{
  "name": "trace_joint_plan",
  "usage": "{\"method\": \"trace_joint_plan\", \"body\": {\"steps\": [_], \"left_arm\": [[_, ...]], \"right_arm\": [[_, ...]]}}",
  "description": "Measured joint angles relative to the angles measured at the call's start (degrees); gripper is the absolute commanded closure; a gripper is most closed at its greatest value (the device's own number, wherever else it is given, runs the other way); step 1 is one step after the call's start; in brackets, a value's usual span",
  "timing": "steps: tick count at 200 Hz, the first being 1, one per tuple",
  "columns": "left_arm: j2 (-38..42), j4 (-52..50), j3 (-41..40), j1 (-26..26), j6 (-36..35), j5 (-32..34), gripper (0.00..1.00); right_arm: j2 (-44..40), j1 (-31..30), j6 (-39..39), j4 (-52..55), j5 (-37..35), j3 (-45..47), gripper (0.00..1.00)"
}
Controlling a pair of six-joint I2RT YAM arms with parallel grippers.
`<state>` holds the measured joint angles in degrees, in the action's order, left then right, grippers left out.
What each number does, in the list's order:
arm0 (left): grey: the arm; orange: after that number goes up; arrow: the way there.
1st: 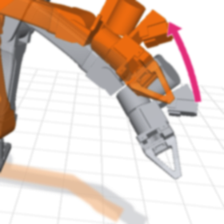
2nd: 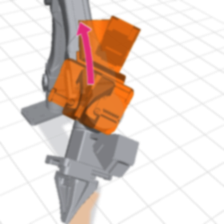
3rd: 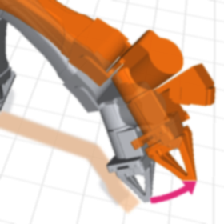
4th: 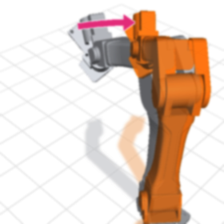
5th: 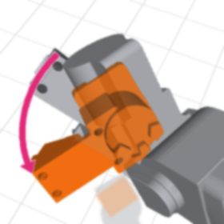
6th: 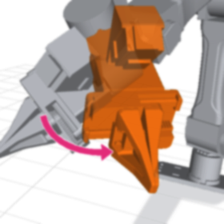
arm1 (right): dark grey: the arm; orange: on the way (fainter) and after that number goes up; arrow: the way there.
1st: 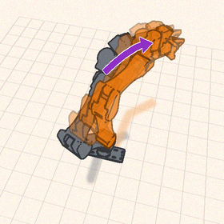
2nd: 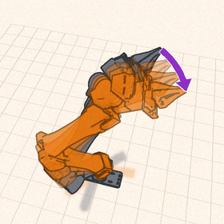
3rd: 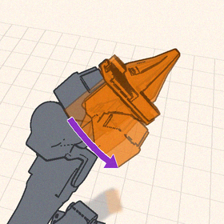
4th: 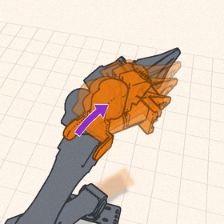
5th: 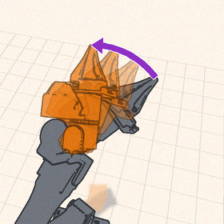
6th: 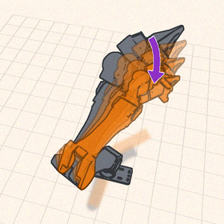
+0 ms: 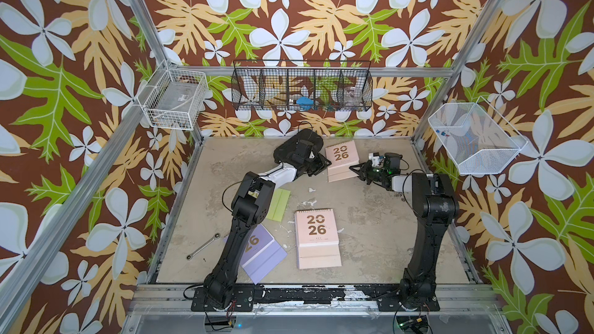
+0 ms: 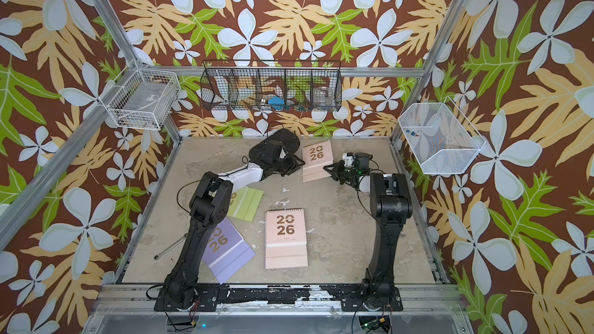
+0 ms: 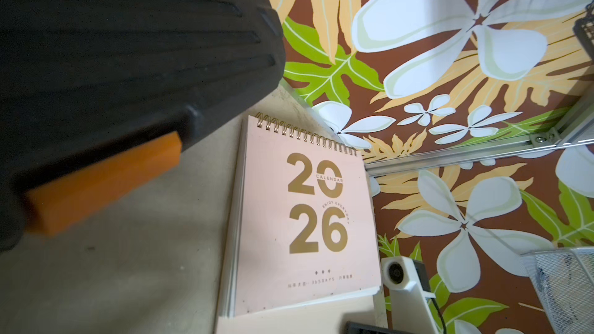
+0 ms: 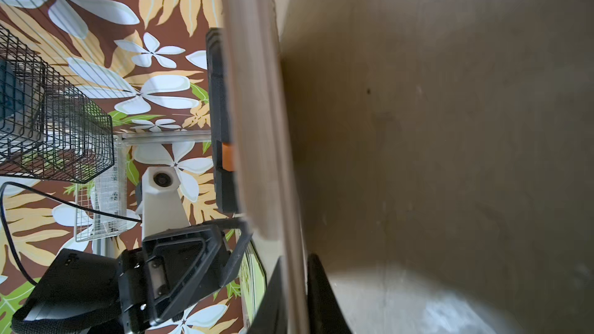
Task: Stack the calendars
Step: Pick up the calendar at the center of the board, then place the calendar at the calendar.
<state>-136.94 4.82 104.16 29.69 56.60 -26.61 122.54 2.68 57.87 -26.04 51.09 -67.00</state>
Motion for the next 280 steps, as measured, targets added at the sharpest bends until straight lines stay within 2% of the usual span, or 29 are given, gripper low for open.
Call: {"method": "trace_joint_plan", "body": {"steps": [44,74,137,192,242,280], "left_arm": [[3.91,4.02,-6.73,-0.39,1.92,-1.44,0.31],[5.18,8.98,-11.28,-0.44,5.14,-2.71,0.27],[5.03,15.91,-13.44,-0.24,9.25,-4.83,0.26],[4.85,16.44,-15.28,0.66,9.35,-4.7,0.25],[4.57,19.32,-17.46,1.38,12.24,-4.79,0.25],[4.07,22.49,-18.36,1.84,15.45,-4.94,0.32]], "right_arm": [[-5.62,1.79,0.07,-0.55,0.94,7.76,0.91],[-8.44,3.26,2.32,-3.61,2.84,13.22,0.91],[-13.07,3.69,6.62,-7.17,8.07,20.55,0.91],[-15.54,3.8,7.91,-6.97,9.31,22.32,0.91],[-15.78,3.96,11.34,-10.03,10.58,24.09,0.91],[-16.48,3.96,15.45,-13.49,11.04,25.62,0.91]]}}
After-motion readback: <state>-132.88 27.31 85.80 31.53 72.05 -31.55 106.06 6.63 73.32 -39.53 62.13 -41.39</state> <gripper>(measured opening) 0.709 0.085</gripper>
